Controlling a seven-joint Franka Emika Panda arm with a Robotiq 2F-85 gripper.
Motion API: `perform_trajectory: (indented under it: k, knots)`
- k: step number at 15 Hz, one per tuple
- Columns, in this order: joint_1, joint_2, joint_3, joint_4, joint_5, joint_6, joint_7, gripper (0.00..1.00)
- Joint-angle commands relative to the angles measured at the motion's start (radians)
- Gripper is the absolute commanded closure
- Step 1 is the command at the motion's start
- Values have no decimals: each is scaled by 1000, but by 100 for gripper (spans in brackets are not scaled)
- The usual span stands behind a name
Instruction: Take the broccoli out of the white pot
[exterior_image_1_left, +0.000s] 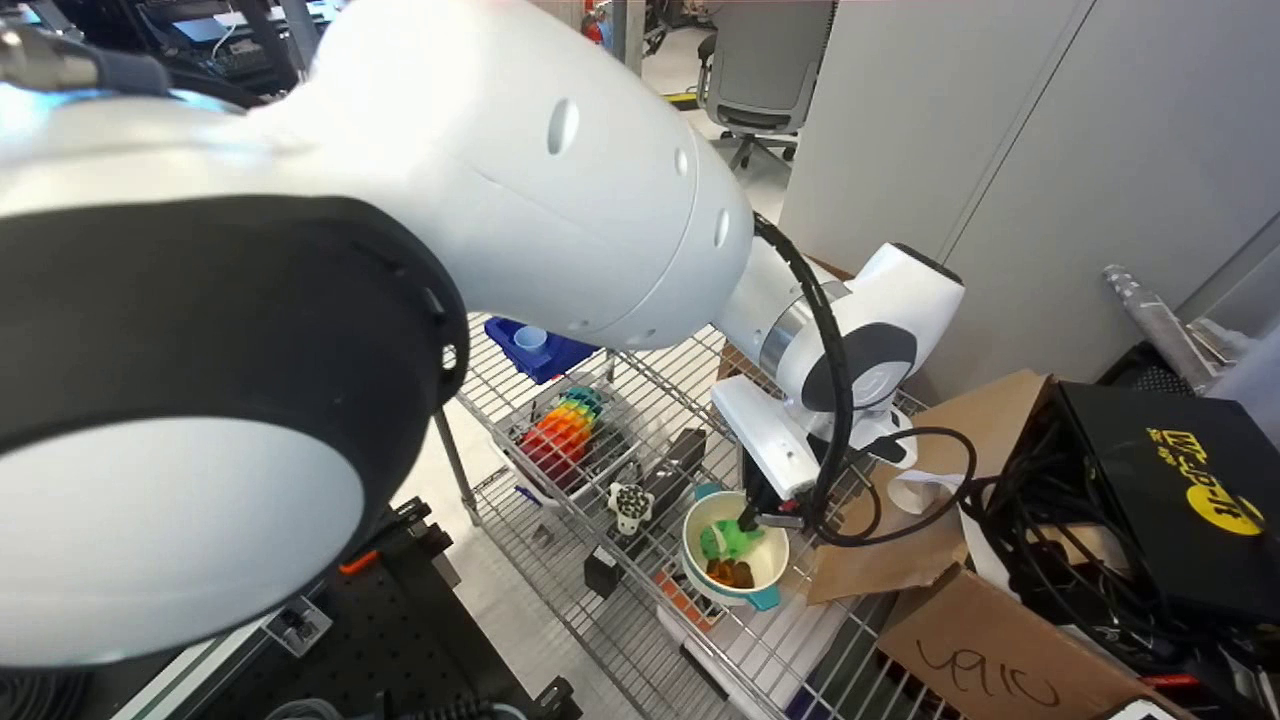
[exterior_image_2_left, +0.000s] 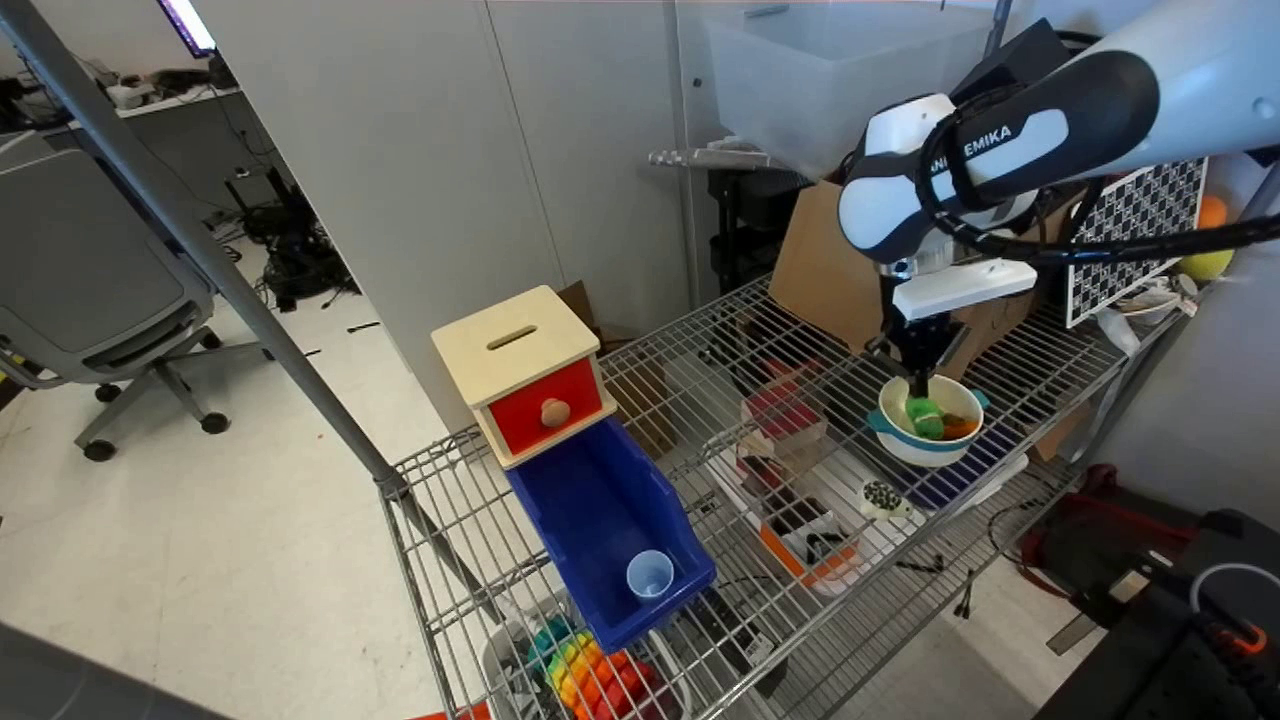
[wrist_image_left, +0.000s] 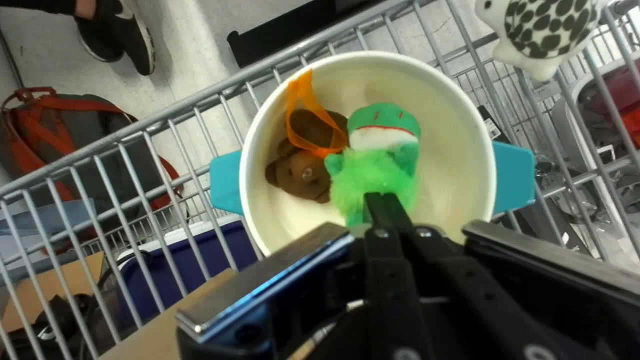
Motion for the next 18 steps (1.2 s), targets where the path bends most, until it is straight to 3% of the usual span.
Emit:
perform_trajectory:
  k: [1,4,8,12,18]
  knots:
    - [18,-154,-18,-125,-36,-90,3,100]
    - [25,-250,-8,-174,-29,-116,13,100]
    - [39,-298,39,-162,30,-56,10,100]
    - [66,-229,91,-63,116,12,28,100]
    - [120,-55,122,77,125,167,41,100]
